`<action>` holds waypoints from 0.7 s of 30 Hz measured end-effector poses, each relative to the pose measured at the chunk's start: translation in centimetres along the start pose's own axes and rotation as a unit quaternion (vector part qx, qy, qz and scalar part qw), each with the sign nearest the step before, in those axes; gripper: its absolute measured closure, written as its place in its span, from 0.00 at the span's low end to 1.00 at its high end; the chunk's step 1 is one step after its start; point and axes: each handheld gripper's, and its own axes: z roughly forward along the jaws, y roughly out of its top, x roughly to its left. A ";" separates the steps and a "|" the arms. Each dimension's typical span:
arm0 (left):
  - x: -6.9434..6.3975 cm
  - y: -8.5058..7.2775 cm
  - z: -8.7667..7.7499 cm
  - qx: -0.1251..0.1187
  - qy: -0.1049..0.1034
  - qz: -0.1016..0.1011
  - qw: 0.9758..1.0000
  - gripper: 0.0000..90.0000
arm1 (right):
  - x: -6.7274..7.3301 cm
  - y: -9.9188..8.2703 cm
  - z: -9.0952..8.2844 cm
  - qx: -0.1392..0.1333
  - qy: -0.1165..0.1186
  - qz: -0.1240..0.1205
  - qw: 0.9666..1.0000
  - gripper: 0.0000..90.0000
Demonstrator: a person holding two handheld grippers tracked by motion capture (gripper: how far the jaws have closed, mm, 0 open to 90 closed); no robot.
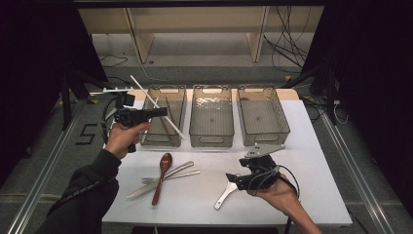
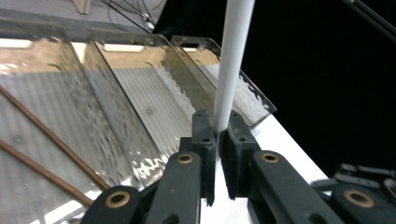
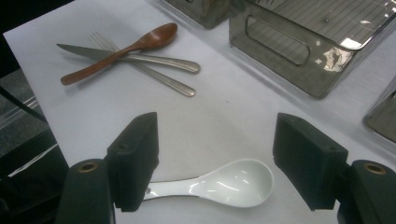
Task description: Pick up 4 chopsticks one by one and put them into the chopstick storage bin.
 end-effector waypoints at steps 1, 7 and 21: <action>0.2 0.3 0.0 0.000 0.005 0.001 1.000 0.93 | 0.0 0.0 -0.1 0.000 0.001 0.000 1.000 0.36; 1.6 1.7 0.2 0.003 0.036 -0.005 0.999 0.93 | 0.1 -0.2 -0.3 -0.001 0.002 -0.002 1.000 0.35; 4.7 2.2 2.5 0.034 0.098 -0.023 0.994 0.93 | 0.1 -0.2 -0.3 -0.001 0.005 -0.003 1.000 0.35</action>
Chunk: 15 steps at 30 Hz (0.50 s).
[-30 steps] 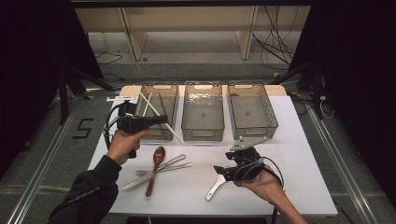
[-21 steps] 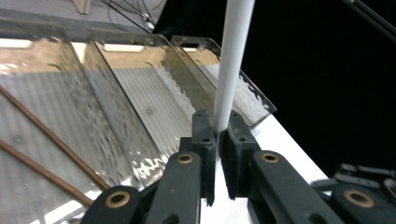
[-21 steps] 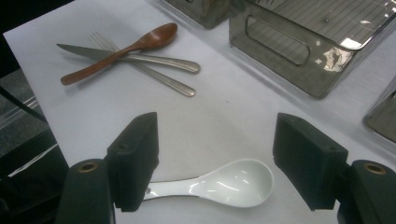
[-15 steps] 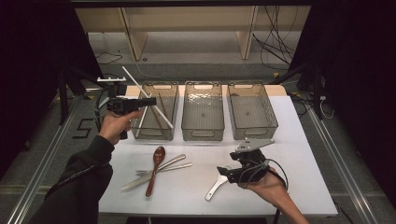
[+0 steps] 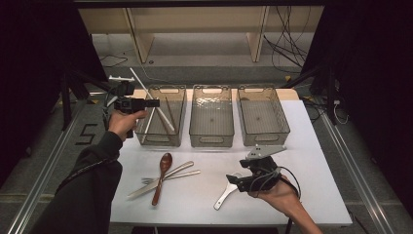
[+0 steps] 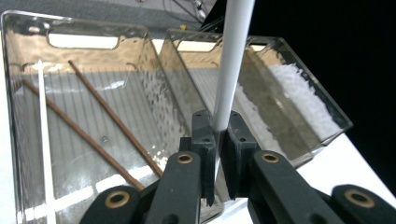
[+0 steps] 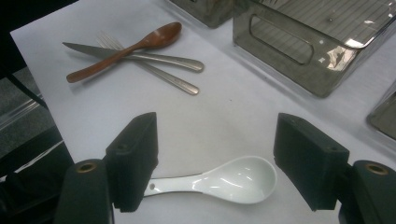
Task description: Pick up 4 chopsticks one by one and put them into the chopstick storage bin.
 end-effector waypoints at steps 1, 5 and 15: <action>0.1 -0.1 0.2 0.002 0.002 -0.001 1.000 0.93 | 0.0 0.0 0.0 0.001 0.000 -0.001 1.000 0.35; 0.4 -0.2 1.0 0.014 0.011 -0.001 1.000 0.93 | 0.0 0.0 0.0 0.001 0.001 -0.001 1.000 0.35; 0.8 -1.0 2.3 0.027 0.015 -0.009 0.999 0.93 | 0.0 0.0 -0.1 0.001 0.001 0.000 1.000 0.35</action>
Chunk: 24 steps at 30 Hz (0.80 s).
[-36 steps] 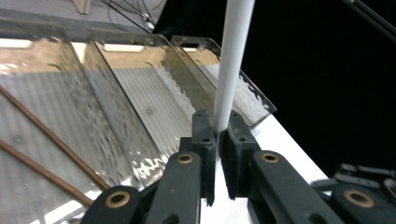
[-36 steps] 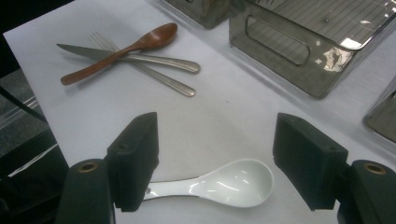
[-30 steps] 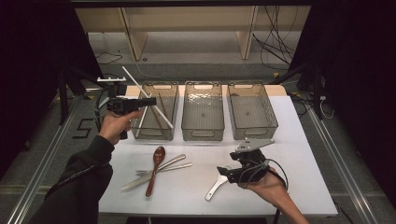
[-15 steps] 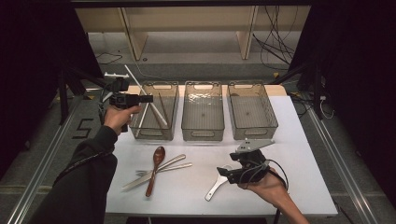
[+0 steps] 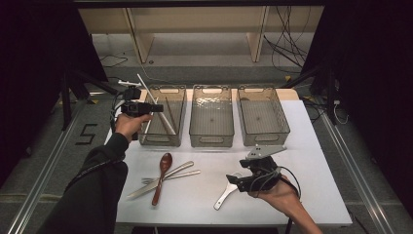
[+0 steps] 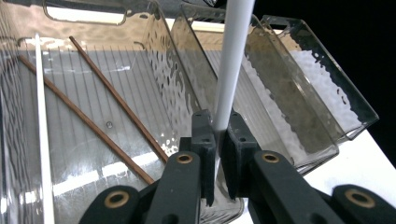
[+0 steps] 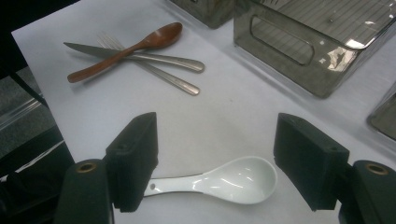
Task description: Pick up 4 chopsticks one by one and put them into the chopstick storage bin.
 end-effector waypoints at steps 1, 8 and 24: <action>0.1 -0.1 0.2 0.001 0.001 -0.001 1.000 0.93 | 0.0 0.0 0.0 0.000 0.000 0.000 1.000 0.35; 0.5 -0.5 0.9 0.009 0.004 -0.009 1.000 0.93 | 0.0 0.0 0.1 0.000 0.000 -0.001 1.000 0.35; 0.6 -1.0 1.9 0.032 0.012 -0.011 0.999 0.92 | 0.0 0.0 0.0 0.001 0.000 -0.003 1.000 0.35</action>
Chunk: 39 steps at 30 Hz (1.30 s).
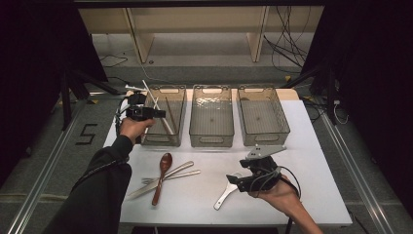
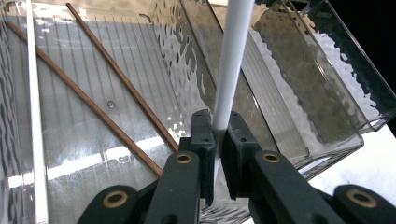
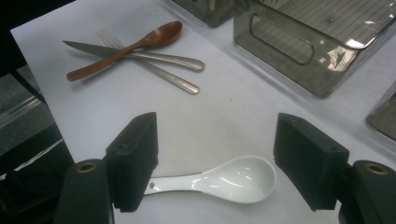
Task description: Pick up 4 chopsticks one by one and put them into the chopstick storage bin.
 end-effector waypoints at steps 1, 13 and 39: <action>0.0 0.0 0.1 0.003 0.001 0.002 1.000 0.92 | 0.0 0.0 0.0 0.000 0.000 0.000 1.000 0.35; 0.2 0.1 0.6 0.005 0.024 0.002 1.000 0.87 | -0.1 0.0 0.0 0.000 -0.001 -0.001 1.000 0.35; -2.7 -1.9 -3.1 -0.004 -0.016 0.071 0.997 0.38 | 0.0 0.0 0.1 0.002 0.000 -0.001 1.000 0.35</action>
